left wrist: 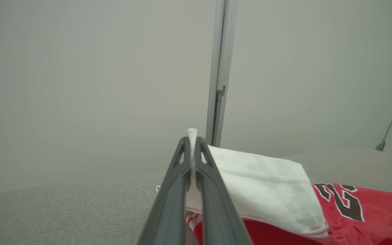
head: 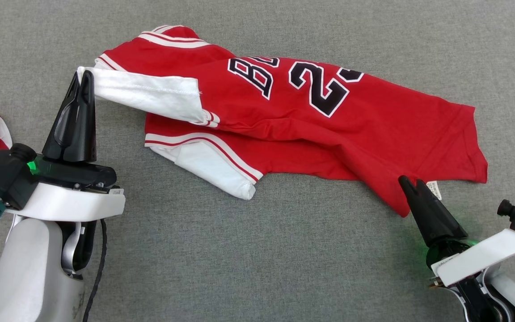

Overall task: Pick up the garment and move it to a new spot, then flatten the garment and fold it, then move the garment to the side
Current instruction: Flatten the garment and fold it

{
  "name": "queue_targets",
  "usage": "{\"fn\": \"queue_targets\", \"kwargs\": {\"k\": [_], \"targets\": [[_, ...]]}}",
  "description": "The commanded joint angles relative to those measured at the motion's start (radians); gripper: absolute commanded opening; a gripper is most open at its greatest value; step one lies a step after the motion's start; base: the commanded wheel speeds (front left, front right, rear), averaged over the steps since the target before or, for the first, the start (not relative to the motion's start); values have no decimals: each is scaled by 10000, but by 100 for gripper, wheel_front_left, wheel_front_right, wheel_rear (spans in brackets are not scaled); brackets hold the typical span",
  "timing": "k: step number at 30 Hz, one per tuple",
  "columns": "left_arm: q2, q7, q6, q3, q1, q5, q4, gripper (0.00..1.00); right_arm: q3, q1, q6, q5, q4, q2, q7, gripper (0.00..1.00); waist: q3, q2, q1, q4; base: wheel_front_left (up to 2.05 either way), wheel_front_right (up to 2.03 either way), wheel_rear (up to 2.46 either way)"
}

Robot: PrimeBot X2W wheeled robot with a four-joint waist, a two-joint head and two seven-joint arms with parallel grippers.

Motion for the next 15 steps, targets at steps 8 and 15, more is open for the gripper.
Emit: {"fn": "queue_targets", "kwargs": {"k": [8, 15], "targets": [[-28, -4, -7, 16, -114, 54, -32, 0, 424, 215, 0, 405, 296, 49, 24, 7, -43, 0, -1, 77, 0, 0, 0], [-26, -6, -7, 32, -72, 58, -48, 0, 524, 103, 0, 356, 408, 157, 17, 0, -56, 0, -1, 100, 0, 0, 0]]}}
